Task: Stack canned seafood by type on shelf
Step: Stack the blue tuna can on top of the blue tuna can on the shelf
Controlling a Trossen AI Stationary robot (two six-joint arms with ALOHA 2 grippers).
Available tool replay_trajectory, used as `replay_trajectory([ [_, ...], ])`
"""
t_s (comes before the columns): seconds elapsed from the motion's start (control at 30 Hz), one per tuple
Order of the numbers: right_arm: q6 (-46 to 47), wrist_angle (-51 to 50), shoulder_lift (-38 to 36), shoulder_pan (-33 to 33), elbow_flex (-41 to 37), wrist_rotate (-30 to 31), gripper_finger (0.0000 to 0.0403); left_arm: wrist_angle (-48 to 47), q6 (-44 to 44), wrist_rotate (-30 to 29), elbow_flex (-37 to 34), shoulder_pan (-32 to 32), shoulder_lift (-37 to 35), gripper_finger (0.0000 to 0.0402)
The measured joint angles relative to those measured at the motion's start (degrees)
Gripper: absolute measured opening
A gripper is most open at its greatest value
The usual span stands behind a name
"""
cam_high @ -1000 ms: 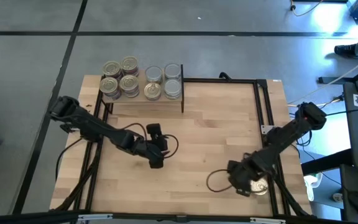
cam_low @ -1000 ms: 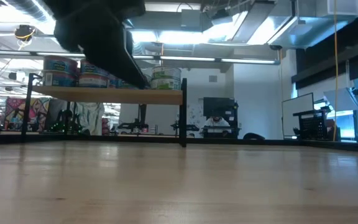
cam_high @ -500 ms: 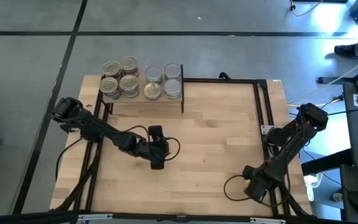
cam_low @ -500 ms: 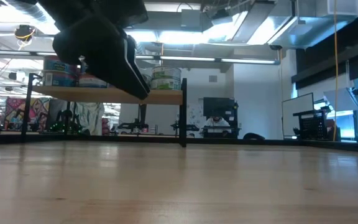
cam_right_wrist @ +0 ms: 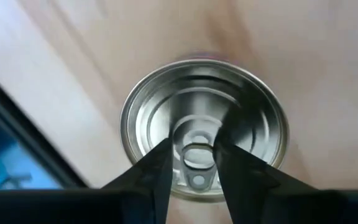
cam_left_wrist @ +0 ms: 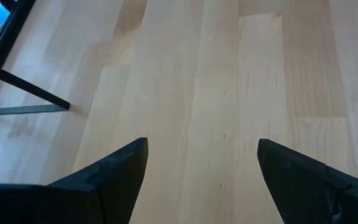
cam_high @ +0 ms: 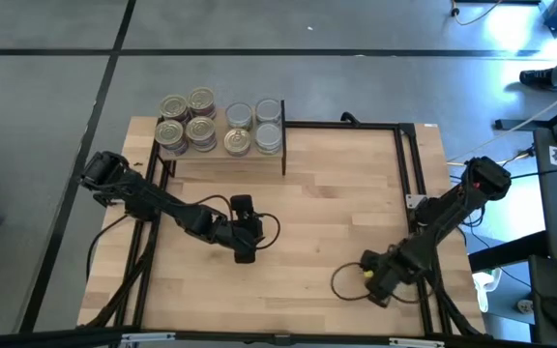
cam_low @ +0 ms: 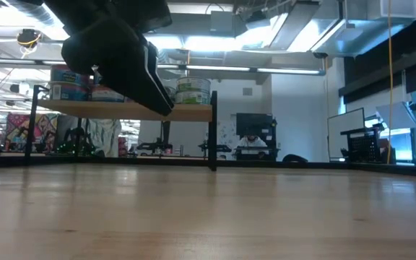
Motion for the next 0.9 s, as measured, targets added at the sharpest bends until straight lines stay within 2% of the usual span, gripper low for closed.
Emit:
replay_trajectory([
  [0.2, -5.7, 5.8, 0.3, -7.1, -0.3, 15.4, 0.0121, 0.0, -0.1, 0.0, 0.0, 0.0, 0.0, 0.0301],
  [0.37, -12.5, 11.8, 2.2, -11.9, -0.3, 23.0, 0.0121, 0.0, -2.5, 0.0, 0.0, 0.0, 0.0, 0.0301],
  [0.67, -28.4, 28.4, 9.0, -16.5, -0.3, 29.3, 0.0121, -0.2, -6.3, 0.0, 0.0, -0.6, 0.0, 0.0301],
  [0.9, -37.4, 42.5, 14.2, -19.6, -0.3, 29.3, 0.0121, 0.3, -8.4, 0.0, 0.0, -2.1, 0.0, 0.0301],
])
